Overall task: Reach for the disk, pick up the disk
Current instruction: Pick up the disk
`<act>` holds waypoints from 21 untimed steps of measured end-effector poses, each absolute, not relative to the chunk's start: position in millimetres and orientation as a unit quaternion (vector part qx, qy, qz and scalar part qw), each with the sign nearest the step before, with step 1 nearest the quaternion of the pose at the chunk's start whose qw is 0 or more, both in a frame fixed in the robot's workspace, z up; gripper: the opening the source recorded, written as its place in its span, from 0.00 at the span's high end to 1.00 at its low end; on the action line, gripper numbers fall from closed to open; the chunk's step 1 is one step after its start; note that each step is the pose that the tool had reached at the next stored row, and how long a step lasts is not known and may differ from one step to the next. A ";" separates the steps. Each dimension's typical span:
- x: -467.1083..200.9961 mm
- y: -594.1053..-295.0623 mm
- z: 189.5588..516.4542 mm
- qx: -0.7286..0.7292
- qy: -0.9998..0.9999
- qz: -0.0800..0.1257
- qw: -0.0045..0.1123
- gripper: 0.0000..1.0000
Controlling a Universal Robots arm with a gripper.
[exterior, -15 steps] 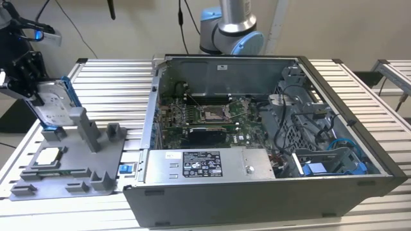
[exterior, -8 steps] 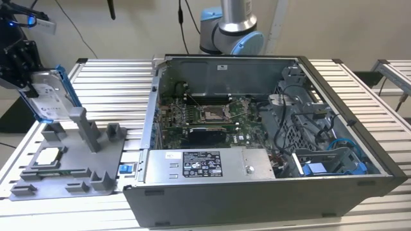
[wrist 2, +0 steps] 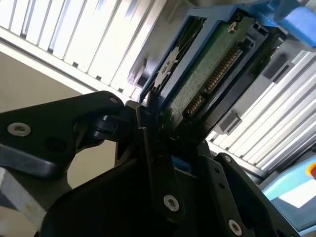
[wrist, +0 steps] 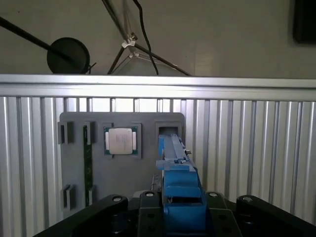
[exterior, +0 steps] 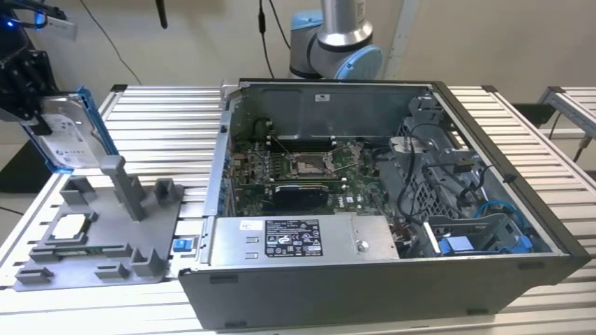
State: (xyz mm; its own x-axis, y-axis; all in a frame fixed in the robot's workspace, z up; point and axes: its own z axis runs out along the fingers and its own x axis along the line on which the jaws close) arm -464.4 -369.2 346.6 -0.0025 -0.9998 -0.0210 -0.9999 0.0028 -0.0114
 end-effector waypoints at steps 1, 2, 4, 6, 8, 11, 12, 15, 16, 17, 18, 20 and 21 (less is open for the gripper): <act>-464.4 -369.2 347.1 -0.706 0.708 0.003 0.012 1.00; -464.4 -369.2 348.0 -0.706 0.708 0.003 0.011 1.00; -464.4 -369.2 349.9 -0.706 0.708 0.003 0.011 1.00; -464.4 -369.2 351.6 -0.706 0.708 0.003 0.012 1.00; -464.4 -369.2 353.0 -0.706 0.708 0.003 0.012 1.00; -464.4 -369.2 356.9 -0.706 0.708 0.003 0.011 1.00; -464.4 -369.2 359.3 -0.706 0.708 0.003 0.011 1.00; -464.4 -369.2 369.1 -0.706 0.708 0.003 0.012 1.00; -464.4 -369.2 372.1 -0.706 0.708 0.003 0.012 1.00; -464.4 -369.2 375.2 -0.706 0.708 0.003 0.012 1.00; -464.4 -369.2 378.4 -0.706 0.708 0.003 0.012 1.00; -464.4 -369.2 384.7 -0.706 0.708 0.003 0.012 1.00; -464.4 -369.2 387.2 -0.706 0.708 0.003 0.012 1.00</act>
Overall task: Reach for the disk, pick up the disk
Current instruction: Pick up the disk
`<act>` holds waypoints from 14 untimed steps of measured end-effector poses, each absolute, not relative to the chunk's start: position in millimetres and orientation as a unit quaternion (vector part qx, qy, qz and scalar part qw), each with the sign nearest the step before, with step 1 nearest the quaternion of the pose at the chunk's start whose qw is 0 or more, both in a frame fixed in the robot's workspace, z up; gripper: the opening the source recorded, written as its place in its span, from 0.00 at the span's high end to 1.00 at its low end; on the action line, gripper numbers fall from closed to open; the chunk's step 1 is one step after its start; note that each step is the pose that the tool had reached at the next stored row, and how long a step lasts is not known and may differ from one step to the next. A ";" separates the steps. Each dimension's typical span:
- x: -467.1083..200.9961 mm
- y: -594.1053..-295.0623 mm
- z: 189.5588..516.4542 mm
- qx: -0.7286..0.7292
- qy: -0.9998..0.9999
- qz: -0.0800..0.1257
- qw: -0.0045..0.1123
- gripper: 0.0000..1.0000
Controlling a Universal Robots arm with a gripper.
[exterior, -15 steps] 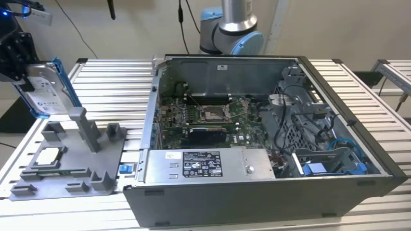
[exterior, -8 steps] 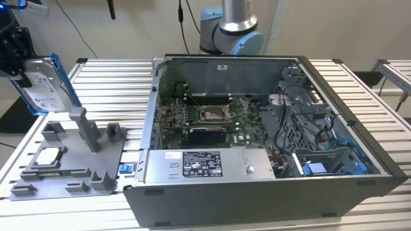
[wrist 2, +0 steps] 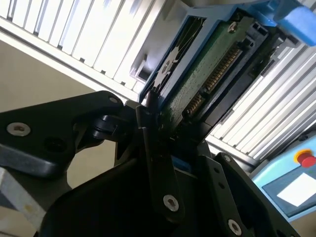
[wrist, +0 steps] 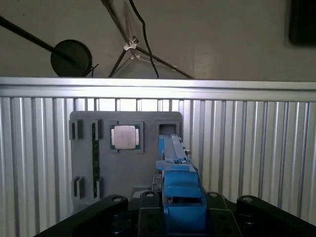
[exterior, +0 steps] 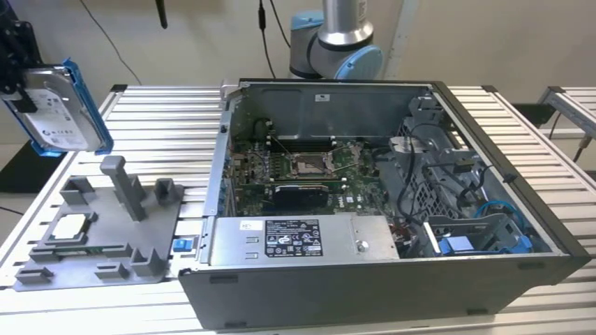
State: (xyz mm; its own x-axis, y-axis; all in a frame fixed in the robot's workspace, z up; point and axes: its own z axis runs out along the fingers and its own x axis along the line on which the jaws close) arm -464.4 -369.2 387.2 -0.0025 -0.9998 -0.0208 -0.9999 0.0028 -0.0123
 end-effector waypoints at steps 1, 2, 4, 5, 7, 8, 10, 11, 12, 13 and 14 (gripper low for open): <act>-464.4 -369.2 389.1 -0.706 0.708 0.003 0.012 1.00; -464.4 -369.2 390.9 -0.706 0.708 0.003 0.012 1.00; -464.4 -369.2 393.9 -0.706 0.708 0.003 0.012 1.00; -464.4 -369.2 395.0 -0.706 0.708 0.003 0.012 1.00; -464.4 -369.3 396.5 -0.706 0.708 0.003 0.012 1.00; -464.4 -369.2 396.6 -0.706 0.708 0.003 0.012 1.00; -464.4 -369.2 396.7 -0.706 0.708 0.003 0.012 1.00; -464.4 -369.2 396.8 -0.706 0.708 0.003 0.012 1.00; -464.4 -369.2 396.8 -0.706 0.708 0.003 0.012 1.00; -464.4 -369.2 396.9 -0.706 0.708 0.003 0.012 1.00; -464.4 -369.2 396.9 -0.706 0.708 0.003 0.012 1.00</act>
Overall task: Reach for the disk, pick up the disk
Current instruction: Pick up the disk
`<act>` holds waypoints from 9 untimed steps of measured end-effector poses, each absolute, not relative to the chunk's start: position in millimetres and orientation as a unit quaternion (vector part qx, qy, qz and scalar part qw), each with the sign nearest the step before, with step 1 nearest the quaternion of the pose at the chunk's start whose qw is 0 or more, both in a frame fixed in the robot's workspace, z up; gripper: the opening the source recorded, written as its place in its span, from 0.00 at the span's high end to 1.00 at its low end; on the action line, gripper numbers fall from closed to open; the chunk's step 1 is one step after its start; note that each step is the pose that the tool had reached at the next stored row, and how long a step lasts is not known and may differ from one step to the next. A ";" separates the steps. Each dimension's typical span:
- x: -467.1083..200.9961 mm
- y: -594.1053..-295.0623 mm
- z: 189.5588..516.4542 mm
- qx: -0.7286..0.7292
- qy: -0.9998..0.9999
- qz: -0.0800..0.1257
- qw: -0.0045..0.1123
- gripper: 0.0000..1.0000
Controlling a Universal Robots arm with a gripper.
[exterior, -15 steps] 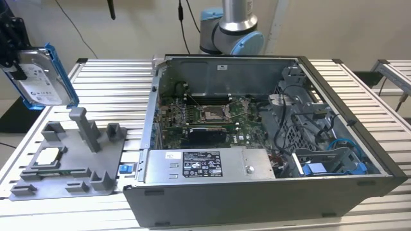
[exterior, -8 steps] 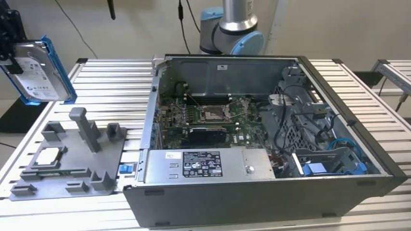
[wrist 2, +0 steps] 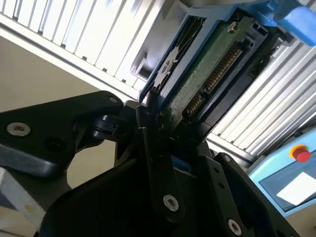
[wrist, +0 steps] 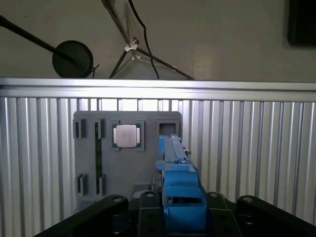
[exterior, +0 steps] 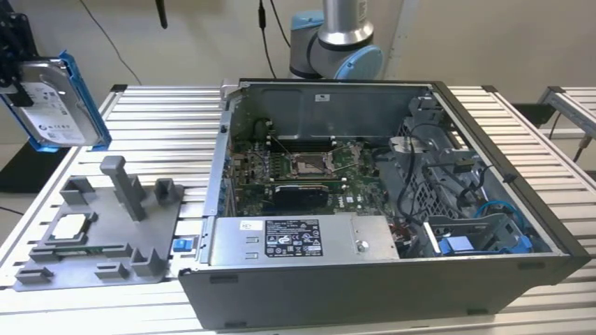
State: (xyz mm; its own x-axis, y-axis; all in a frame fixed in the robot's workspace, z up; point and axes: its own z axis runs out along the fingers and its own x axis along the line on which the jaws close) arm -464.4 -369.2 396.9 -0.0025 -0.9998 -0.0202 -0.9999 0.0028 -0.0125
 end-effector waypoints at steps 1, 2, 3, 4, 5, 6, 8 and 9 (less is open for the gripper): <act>-464.4 -369.2 397.0 -0.706 0.708 0.003 0.012 1.00; -464.4 -369.2 397.0 -0.706 0.708 0.003 0.012 1.00; -464.4 -369.2 397.1 -0.706 0.708 0.003 0.012 1.00; -464.4 -369.2 397.1 -0.706 0.708 0.003 0.012 1.00; -464.4 -369.2 397.1 -0.706 0.708 0.003 0.012 1.00; -464.4 -369.2 397.3 -0.706 0.708 0.003 0.012 1.00; -464.4 -369.2 398.5 -0.706 0.708 0.003 0.011 1.00; -464.4 -369.2 400.0 -0.706 0.708 0.003 0.011 1.00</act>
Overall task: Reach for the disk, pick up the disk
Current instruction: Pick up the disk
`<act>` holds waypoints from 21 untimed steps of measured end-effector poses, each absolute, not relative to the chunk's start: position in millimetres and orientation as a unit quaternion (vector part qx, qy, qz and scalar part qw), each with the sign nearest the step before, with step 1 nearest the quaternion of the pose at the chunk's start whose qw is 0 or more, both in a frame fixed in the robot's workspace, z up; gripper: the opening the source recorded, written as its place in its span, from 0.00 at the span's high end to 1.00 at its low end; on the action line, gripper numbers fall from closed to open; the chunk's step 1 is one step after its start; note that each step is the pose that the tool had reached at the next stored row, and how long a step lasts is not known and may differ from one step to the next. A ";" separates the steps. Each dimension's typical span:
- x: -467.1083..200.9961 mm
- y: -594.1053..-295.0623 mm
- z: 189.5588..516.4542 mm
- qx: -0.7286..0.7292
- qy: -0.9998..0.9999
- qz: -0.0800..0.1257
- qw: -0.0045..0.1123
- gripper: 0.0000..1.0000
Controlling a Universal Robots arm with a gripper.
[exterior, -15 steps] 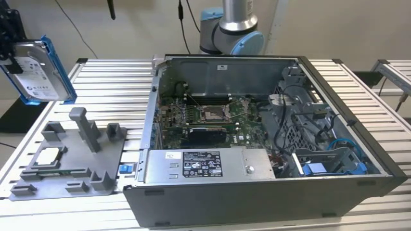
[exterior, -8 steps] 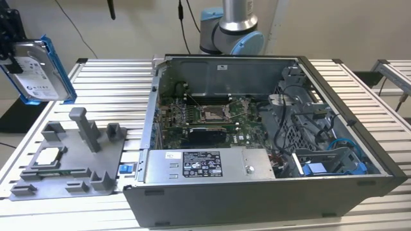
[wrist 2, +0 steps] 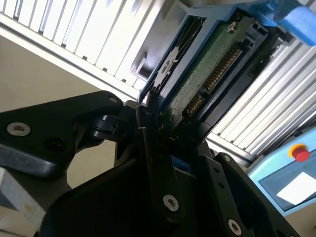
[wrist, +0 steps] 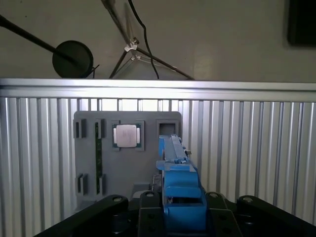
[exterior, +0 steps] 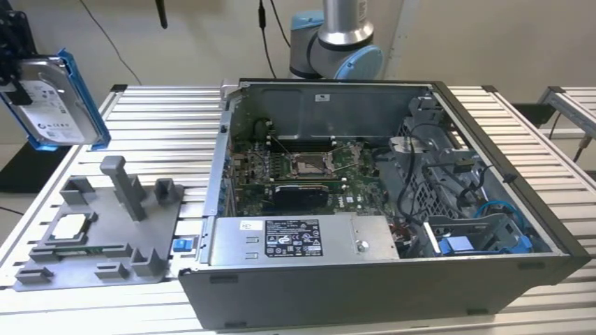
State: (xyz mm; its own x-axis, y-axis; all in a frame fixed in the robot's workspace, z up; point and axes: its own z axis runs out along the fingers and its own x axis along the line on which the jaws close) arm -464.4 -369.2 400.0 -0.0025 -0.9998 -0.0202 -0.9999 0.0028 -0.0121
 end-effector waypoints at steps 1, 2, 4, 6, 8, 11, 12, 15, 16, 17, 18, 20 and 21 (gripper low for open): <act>-464.4 -369.2 402.1 -0.706 0.708 0.003 0.011 1.00; -464.4 -369.2 404.4 -0.706 0.708 0.003 0.012 1.00; -464.4 -369.2 409.6 -0.706 0.708 0.003 0.012 1.00; -464.4 -369.2 415.3 -0.706 0.708 0.003 0.012 1.00; -464.4 -369.2 423.5 -0.706 0.708 0.003 0.012 1.00; -464.4 -369.2 433.8 -0.706 0.708 0.002 0.012 1.00; -464.4 -369.2 437.2 -0.706 0.708 0.002 0.012 1.00; -464.4 -369.3 447.3 -0.706 0.708 0.002 0.013 1.00; -464.5 -369.3 451.1 -0.706 0.708 0.002 0.013 1.00; -464.5 -369.2 454.7 -0.706 0.708 0.001 0.013 1.00; -464.5 -369.2 458.5 -0.706 0.708 0.001 0.013 1.00; -464.5 -369.2 470.0 -0.706 0.708 0.001 0.013 1.00; -464.5 -369.2 473.3 -0.706 0.708 0.001 0.013 1.00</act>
State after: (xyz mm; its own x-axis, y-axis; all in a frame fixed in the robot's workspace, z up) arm -464.5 -369.2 473.3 -0.0024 -0.9998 -0.0203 -0.9998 0.0028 -0.0178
